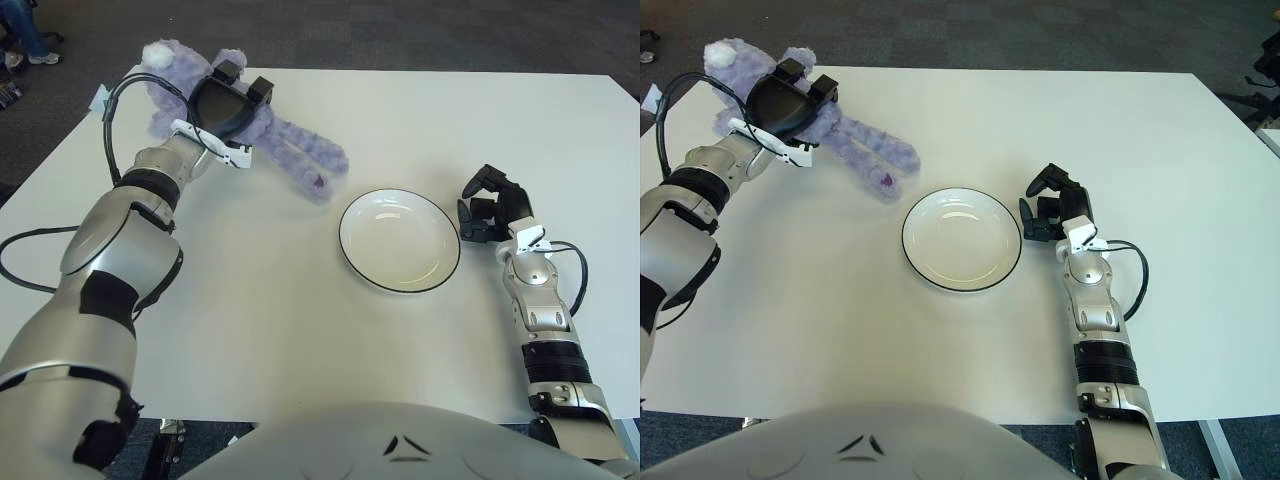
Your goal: Put the doll into the plate.
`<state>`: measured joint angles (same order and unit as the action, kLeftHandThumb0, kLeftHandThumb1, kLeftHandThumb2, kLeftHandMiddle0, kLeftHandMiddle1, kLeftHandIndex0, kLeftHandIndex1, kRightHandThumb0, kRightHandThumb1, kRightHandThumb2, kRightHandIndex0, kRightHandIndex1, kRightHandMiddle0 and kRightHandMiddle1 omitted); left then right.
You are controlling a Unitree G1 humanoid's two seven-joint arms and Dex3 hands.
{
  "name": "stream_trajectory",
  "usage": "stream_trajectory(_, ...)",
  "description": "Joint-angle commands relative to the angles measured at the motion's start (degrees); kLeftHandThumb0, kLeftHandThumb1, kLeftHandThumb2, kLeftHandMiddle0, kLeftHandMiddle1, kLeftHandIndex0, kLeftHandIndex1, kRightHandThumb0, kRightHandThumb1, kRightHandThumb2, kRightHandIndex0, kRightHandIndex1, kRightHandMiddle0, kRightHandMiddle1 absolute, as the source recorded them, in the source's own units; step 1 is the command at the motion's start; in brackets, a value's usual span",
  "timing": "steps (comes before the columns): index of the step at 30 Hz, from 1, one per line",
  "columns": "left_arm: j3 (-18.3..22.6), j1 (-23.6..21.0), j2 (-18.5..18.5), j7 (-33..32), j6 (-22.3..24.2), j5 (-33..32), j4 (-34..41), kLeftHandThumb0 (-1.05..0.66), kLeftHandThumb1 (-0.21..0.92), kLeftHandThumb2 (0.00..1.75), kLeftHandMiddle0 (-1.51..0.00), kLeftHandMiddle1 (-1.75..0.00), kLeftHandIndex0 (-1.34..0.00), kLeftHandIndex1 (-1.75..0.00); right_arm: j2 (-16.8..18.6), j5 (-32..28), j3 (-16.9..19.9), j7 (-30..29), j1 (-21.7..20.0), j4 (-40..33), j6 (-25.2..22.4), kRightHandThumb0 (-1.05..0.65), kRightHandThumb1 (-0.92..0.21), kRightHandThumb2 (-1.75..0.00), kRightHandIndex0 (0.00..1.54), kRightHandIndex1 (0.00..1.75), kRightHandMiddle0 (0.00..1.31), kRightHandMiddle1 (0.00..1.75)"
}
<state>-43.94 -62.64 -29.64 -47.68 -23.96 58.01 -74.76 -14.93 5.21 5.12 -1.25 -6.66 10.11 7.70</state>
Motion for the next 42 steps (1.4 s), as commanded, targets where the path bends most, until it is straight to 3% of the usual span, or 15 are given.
stream_trajectory(1,-0.6,-1.8,-1.3,-2.4,-0.4,1.1,0.6,0.00,0.18,1.48,-0.60,-1.73,-0.60,-1.75,0.7,0.3,-0.7,0.9,2.0,2.1,-3.1,-0.48,-0.31,-1.32,1.23,1.75,0.62,1.75)
stream_trajectory(15,-0.9,-2.8,-3.1,-6.8,-3.5,2.7,6.5,0.00,0.17,1.49,-0.60,-1.73,-0.61,-1.75,0.5,0.8,-1.0,0.8,1.8,2.2,-3.1,-0.48,-0.31,-1.32,1.23,1.75,0.62,1.75)
stream_trajectory(31,3.5,-1.2,-5.2,-7.4,-7.2,0.8,16.4,0.00,0.12,1.54,-0.64,-1.74,-0.64,-1.75,0.3,0.8,-1.3,1.1,1.5,2.5,-2.8,-0.48,-0.31,-1.32,1.23,1.75,0.62,1.75)
stream_trajectory(40,5.7,-0.7,-5.3,-7.0,-9.2,0.2,18.4,0.00,0.08,1.59,-0.67,-1.75,-0.67,-1.75,0.2,0.9,-1.5,1.2,1.4,2.6,-2.9,-0.48,-0.31,-1.32,1.23,1.75,0.62,1.75)
stream_trajectory(42,6.1,-0.7,-5.3,-6.7,-9.7,0.0,18.8,0.00,0.04,1.53,-0.84,-1.43,-0.72,-1.75,0.2,0.9,-1.5,1.3,1.4,2.5,-2.9,-0.48,-0.32,-1.31,1.23,1.75,0.61,1.75)
